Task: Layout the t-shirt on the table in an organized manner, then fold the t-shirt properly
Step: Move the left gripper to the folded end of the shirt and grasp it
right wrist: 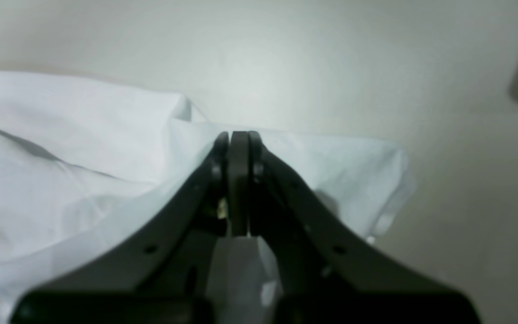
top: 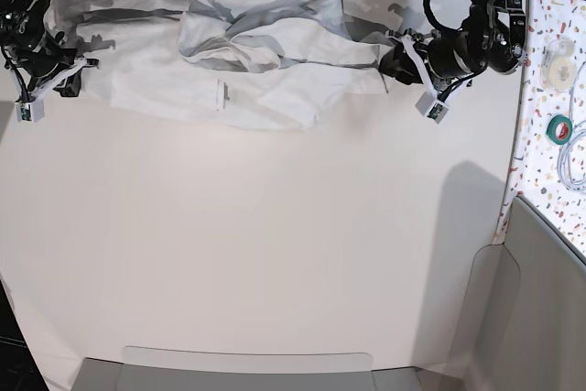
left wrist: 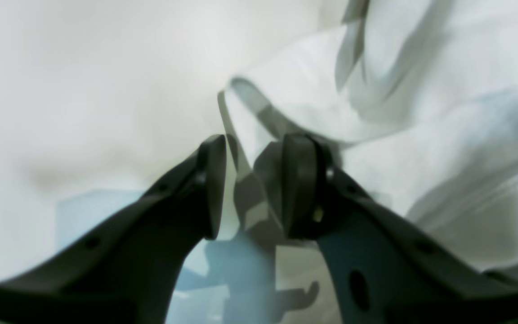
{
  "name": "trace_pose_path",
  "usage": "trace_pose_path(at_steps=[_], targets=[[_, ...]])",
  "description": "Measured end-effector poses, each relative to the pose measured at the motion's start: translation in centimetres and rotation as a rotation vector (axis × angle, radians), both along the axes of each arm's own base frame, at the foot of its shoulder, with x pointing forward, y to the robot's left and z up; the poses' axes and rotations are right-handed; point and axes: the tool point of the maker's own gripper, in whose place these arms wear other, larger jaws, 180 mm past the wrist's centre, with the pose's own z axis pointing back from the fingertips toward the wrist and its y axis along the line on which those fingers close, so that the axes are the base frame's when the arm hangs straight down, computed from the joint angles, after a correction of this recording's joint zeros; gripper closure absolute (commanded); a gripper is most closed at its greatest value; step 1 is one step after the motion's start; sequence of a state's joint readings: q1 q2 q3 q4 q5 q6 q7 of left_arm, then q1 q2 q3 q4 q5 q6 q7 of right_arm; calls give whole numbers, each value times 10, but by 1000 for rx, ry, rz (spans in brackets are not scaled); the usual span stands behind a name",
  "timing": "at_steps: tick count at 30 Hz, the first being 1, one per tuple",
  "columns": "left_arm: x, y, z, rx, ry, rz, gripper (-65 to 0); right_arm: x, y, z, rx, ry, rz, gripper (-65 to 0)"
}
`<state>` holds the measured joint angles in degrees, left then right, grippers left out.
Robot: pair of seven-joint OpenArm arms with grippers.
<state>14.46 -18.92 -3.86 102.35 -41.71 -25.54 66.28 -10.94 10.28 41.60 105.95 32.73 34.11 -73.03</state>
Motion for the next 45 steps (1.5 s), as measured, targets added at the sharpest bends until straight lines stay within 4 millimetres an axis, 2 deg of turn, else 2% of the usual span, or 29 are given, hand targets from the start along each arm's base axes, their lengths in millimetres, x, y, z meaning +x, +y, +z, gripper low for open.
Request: trace_pose_path(at_steps=[17, 23, 28, 31, 35, 38, 45], targets=[[4, 3, 2, 8, -9, 2, -192, 0, 0, 0, 3, 0, -2, 0], [7, -12, 3, -31, -15, 5, -192, 0, 0, 0, 3, 0, -2, 0], [15, -11, 8, -30, -40, 8, -191, 1, 1, 0, 5, -2, -1, 0], [13, -11, 7, -28, -31, 5, -145, 2, 5, -1, 17, -8, -2, 0], [13, -16, 6, -31, -31, -12, 0, 7, 7, 1, 25, -19, -2, 0], [9, -24, 4, -41, -21, -34, -1, 8, 8, 0, 29, -24, -5, 0], [11, -23, 5, -41, -26, -30, 0, 3, 19, -27, 125, 22, -36, 0]])
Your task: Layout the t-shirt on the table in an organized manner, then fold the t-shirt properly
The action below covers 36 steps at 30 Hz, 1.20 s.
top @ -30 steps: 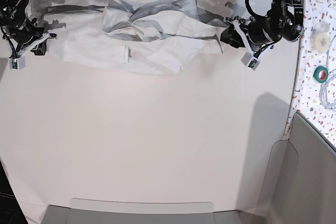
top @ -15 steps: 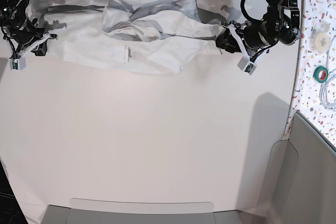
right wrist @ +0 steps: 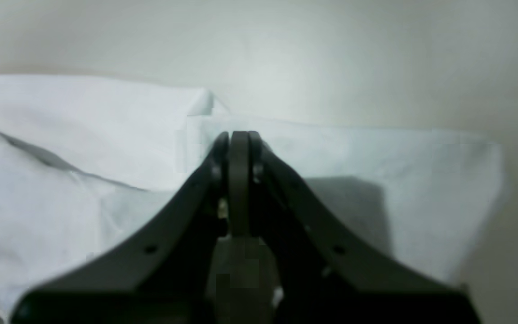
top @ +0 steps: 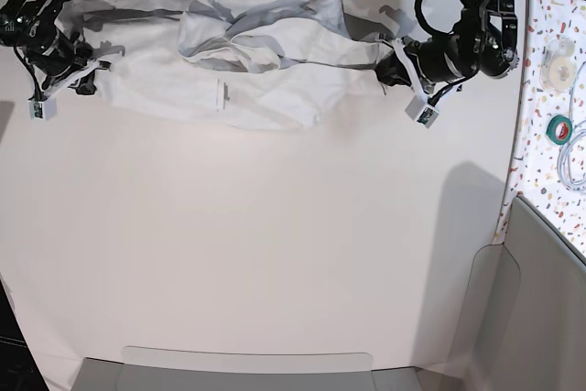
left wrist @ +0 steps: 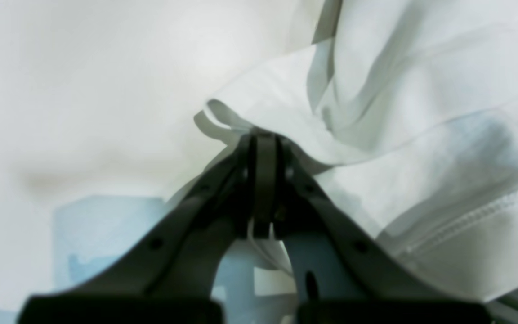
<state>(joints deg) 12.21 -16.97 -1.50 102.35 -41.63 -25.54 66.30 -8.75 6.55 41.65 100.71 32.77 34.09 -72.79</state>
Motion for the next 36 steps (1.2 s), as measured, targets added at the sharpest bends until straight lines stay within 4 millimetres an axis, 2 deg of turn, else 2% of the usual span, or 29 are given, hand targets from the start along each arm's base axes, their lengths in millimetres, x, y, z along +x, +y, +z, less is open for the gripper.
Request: trace_pose_path(at_steps=[3, 7, 16, 23, 27, 29, 32, 34, 36], targets=[[0, 0, 0, -1, 0, 1, 0, -5, 4, -11, 29, 28, -9, 0], [1, 0, 4, 0, -11, 1, 0, -4, 3, -10, 28, 23, -10, 0], [9, -21, 38, -19, -120, -44, 0, 2, 8, -14, 55, 18, -16, 0], [11, -32, 56, -33, -177, -57, 0, 5, 8, -12, 53, 9, -17, 0], [3, -61, 67, -82, -198, -136, 0, 5, 8, -12, 53, 8, -17, 0], [-4, -82, 79, -173, -205, -180, 0, 5, 8, -12, 53, 8, -17, 0], [-15, -105, 85, -260, -184, -239, 0, 5, 8, -12, 53, 9, -17, 0], [-21, -121, 96, -342, -179, -279, 0, 6, 9, -12, 55, 7, -17, 0], [-19, -137, 110, -390, -202, -336, 0, 10, 13, -12, 67, -3, -20, 0]])
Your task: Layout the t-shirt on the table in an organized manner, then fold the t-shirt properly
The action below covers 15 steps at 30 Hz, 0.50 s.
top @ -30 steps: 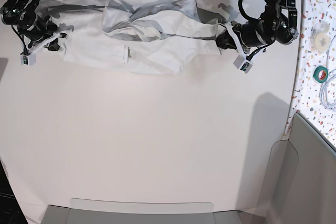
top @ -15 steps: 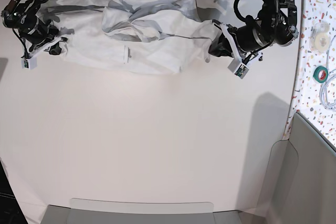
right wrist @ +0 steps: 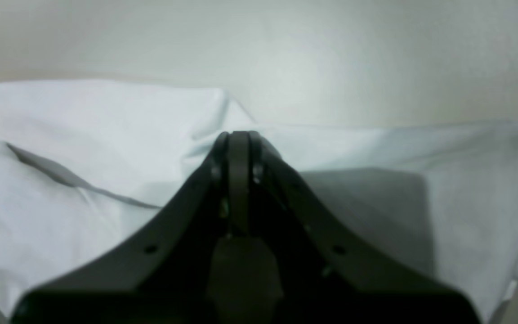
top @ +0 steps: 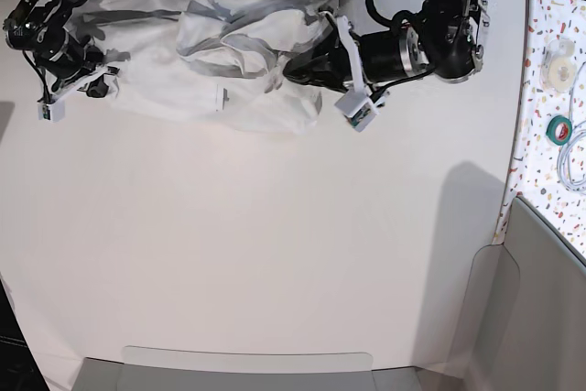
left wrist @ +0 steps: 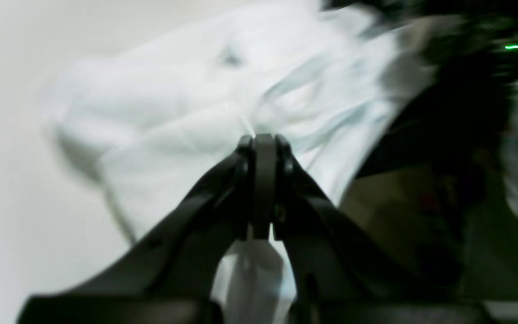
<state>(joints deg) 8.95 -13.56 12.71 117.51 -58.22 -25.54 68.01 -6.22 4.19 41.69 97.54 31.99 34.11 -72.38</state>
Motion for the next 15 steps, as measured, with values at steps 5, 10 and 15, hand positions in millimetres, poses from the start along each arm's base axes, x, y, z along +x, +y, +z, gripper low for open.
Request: trace_pose_path(at_steps=[5, 10, 15], targets=[[7, -30, 30, -69, -83, -101, 0, 6, 17, -2, 22, -1, 35, 0], [14, -49, 51, -127, -134, -128, 0, 13, 31, -2, 30, -5, 84, 0], [8, -51, 32, -88, -85, -154, 0, 13, 32, -2, 30, -4, 90, 0]])
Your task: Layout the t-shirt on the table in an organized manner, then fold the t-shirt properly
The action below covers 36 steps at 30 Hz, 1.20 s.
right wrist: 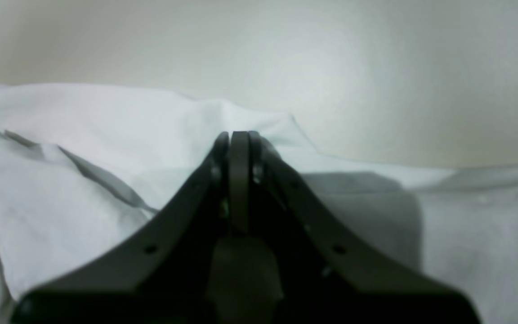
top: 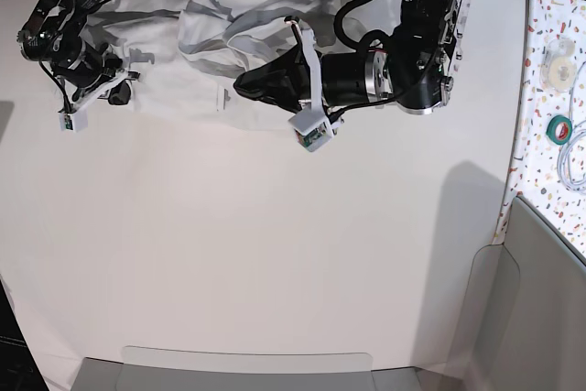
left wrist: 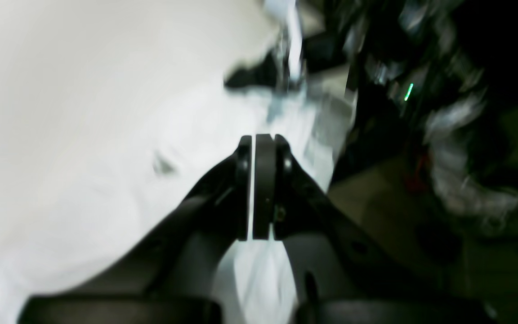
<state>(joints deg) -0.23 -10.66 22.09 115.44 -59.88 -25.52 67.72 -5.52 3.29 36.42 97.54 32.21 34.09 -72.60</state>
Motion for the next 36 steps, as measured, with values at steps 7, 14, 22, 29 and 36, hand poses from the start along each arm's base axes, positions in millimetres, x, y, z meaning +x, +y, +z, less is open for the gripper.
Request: trace_pose_path(at_steps=[7, 14, 22, 29, 36], targets=[[1, 7, -26, 147, -38, 17, -13, 5, 0, 3, 1, -14, 2, 0], [54, 128, -42, 263, 44, 462, -219, 4, -1, 3, -5, -9, 2, 0], [38, 186, -63, 329, 158, 623, -274, 4, -8, 5, -25, -9, 4, 0], [25, 188, -85, 349, 246, 613, -281, 5, -8, 5, -25, -11, 2, 0], [32, 205, -81, 369, 209, 645, -281, 4, -8, 5, -24, -8, 2, 0]])
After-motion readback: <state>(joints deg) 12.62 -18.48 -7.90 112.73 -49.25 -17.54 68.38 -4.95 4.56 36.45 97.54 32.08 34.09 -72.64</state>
